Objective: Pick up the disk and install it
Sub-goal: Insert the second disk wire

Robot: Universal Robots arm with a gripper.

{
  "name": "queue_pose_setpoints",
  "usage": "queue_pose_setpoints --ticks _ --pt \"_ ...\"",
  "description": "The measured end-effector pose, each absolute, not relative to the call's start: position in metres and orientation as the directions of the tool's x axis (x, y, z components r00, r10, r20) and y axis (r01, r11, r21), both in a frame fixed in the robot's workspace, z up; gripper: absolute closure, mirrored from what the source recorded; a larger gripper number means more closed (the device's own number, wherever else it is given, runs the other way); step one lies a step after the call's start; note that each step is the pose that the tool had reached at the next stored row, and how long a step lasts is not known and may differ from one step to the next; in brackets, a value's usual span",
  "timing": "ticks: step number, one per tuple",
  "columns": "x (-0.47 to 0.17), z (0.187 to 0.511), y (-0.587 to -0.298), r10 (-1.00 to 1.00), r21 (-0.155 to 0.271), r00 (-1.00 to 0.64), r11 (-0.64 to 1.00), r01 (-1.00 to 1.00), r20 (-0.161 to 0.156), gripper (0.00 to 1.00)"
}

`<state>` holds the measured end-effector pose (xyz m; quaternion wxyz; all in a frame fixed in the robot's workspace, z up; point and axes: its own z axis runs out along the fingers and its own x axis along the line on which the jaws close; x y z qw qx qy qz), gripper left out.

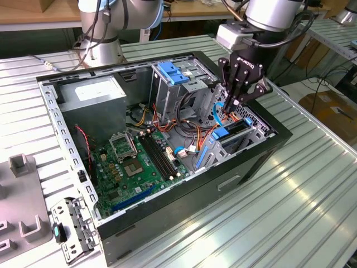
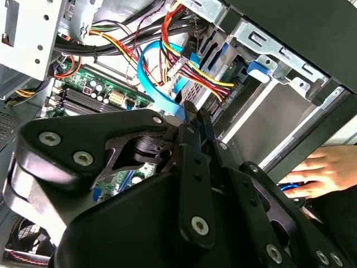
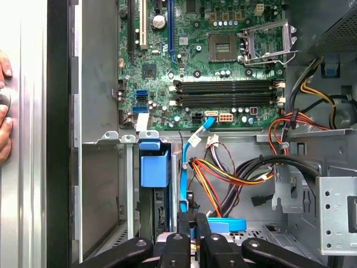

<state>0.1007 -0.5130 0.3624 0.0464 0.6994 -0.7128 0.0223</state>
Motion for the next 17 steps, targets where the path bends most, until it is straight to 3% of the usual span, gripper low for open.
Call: queue_pose_setpoints --ticks 7,17 --pt "0.098 0.361 -0.524 -0.996 -0.006 -0.019 0.019 -1.000 0.087 0.84" --pt "0.080 0.359 -0.533 -0.997 -0.108 -0.028 0.020 -0.994 0.071 0.84"
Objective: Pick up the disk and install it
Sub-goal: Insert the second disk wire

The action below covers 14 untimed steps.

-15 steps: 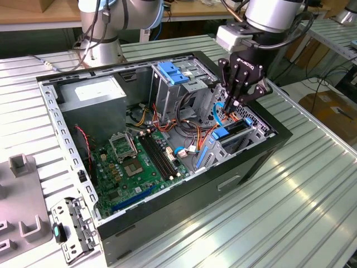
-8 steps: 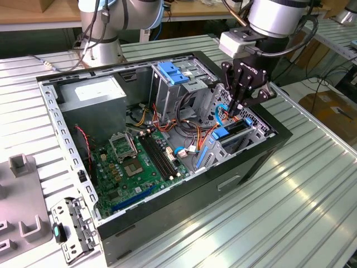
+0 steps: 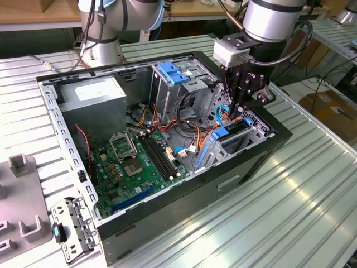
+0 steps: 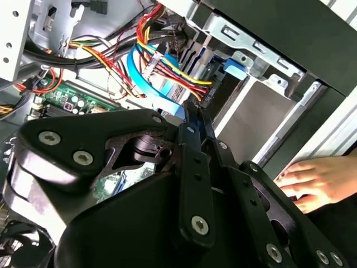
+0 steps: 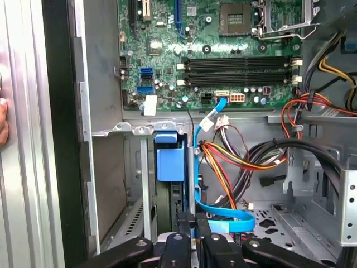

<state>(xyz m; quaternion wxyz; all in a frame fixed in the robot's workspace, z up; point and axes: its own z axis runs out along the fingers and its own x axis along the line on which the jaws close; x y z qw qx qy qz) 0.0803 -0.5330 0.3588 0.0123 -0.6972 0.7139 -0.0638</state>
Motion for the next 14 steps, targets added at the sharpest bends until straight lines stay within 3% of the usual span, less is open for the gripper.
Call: queue_pose_setpoints --ticks 14 --pt "0.066 0.354 -0.559 -1.000 -0.166 -0.030 0.029 -0.986 -0.001 0.84"
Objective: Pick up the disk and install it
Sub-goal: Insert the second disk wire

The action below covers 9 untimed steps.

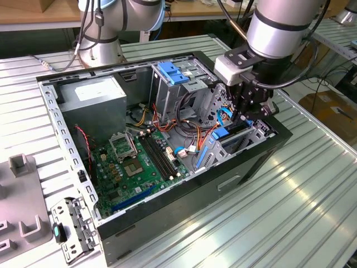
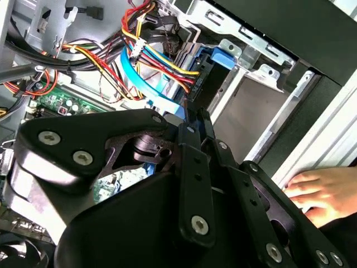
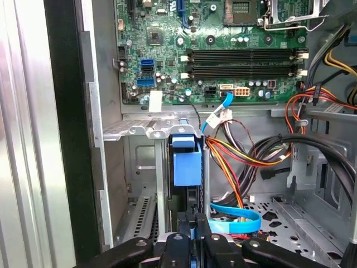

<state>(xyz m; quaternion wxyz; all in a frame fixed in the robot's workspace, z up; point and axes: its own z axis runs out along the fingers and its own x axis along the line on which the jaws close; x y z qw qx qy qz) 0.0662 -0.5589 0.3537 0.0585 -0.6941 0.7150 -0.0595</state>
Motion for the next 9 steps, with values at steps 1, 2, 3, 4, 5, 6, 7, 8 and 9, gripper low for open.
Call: queue_pose_setpoints --ticks 1,2,3,4,5,6,7,8,9 --pt "0.0660 0.3534 -0.5596 -1.000 -0.167 -0.029 0.030 -0.985 -0.007 0.84" --pt "0.0659 0.3526 -0.5599 -0.999 -0.168 -0.029 0.032 -0.985 -0.018 0.84" --pt "0.0658 0.3524 -0.5599 -0.999 -0.167 -0.030 0.032 -0.985 -0.018 0.84" --pt "0.0659 0.3521 -0.5599 -0.999 -0.167 -0.030 0.032 -0.986 -0.018 0.84" --pt "0.0659 0.3518 -0.5599 -0.999 -0.166 -0.030 0.032 -0.986 -0.018 0.84" --pt "0.0659 0.3514 -0.5599 -0.999 -0.166 -0.030 0.032 -0.986 -0.018 0.84" --pt "0.0660 0.3510 -0.5599 -0.999 -0.166 -0.030 0.032 -0.986 -0.018 0.84" --pt "0.0661 0.3508 -0.5599 -0.999 -0.166 -0.030 0.032 -0.986 -0.018 0.84" --pt "0.0664 0.3507 -0.5599 -0.999 -0.166 -0.029 0.032 -0.986 -0.018 0.84"
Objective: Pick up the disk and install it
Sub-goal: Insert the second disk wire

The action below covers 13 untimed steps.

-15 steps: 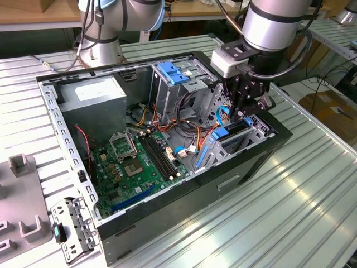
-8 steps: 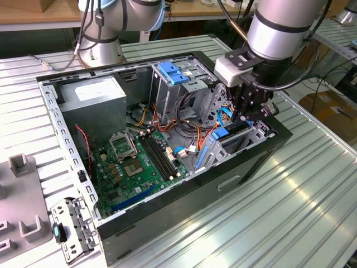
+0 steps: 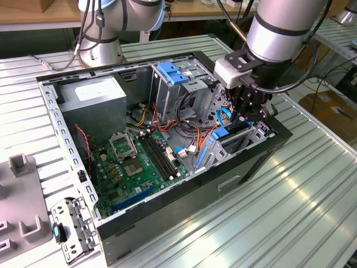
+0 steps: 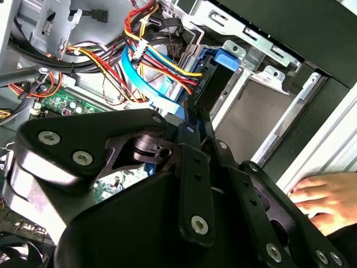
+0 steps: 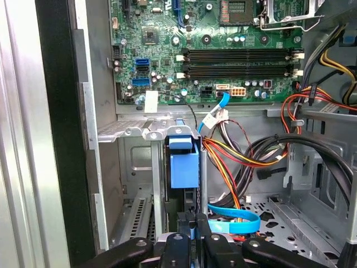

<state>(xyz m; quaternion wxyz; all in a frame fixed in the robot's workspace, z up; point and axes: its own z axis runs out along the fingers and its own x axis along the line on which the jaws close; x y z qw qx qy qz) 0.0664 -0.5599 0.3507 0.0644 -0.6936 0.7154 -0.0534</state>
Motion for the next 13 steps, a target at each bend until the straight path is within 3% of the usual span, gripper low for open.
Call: queue_pose_setpoints --ticks 13 --pt "0.0669 0.3447 -0.5571 -0.999 -0.166 -0.029 0.032 -0.986 -0.018 0.84"
